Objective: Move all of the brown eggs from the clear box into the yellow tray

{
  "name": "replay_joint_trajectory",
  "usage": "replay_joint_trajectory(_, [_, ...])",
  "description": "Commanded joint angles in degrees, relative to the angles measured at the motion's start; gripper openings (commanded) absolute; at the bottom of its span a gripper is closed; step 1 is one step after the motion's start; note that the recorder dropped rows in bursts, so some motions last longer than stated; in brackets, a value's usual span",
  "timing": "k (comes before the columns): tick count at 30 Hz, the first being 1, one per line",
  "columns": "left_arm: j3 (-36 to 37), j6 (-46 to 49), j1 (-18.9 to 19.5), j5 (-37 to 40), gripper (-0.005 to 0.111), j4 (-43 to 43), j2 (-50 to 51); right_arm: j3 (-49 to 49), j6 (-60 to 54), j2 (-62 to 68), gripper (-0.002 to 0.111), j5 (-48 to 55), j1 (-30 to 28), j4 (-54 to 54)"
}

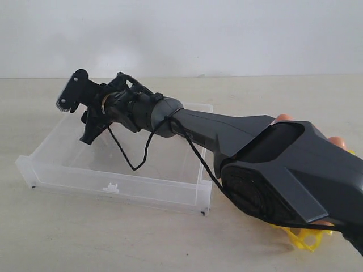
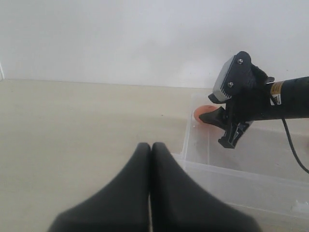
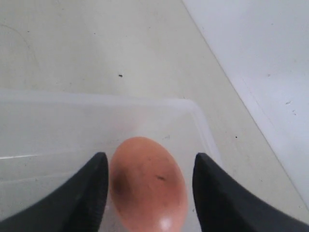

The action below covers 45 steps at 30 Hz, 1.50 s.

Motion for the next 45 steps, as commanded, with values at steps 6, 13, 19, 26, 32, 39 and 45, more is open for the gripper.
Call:
replay_joint_trajectory(6, [0.2, 0.1, 0.0, 0.1, -0.004, 0.1, 0.2, -0.2, 5.1, -0.2, 0.031, 7.4, -0.5, 0.3])
replay_joint_trajectory(13, [0.2, 0.1, 0.0, 0.0, -0.004, 0.1, 0.2, -0.2, 8.5, -2.0, 0.008, 11.4, 0.0, 0.3])
replay_joint_trajectory(19, [0.2, 0.1, 0.0, 0.0, -0.004, 0.1, 0.2, -0.2, 13.0, -3.6, 0.023, 13.6, 0.9, 0.4])
replay_joint_trajectory(26, [0.2, 0.1, 0.0, 0.0, -0.004, 0.1, 0.2, -0.2, 15.1, -5.2, 0.023, 19.9, 1.8, 0.3])
replay_joint_trajectory(32, [0.2, 0.1, 0.0, 0.0, -0.004, 0.1, 0.2, -0.2, 15.1, -7.3, 0.029, 21.4, 2.1, 0.4])
replay_joint_trajectory(39, [0.2, 0.1, 0.0, 0.0, -0.004, 0.1, 0.2, -0.2, 19.7, -7.3, 0.071, 18.6, 2.2, 0.3])
replay_joint_trajectory(45, [0.2, 0.1, 0.0, 0.0, -0.004, 0.1, 0.2, -0.2, 19.8, -7.3, 0.06, 11.5, 2.3, 0.1])
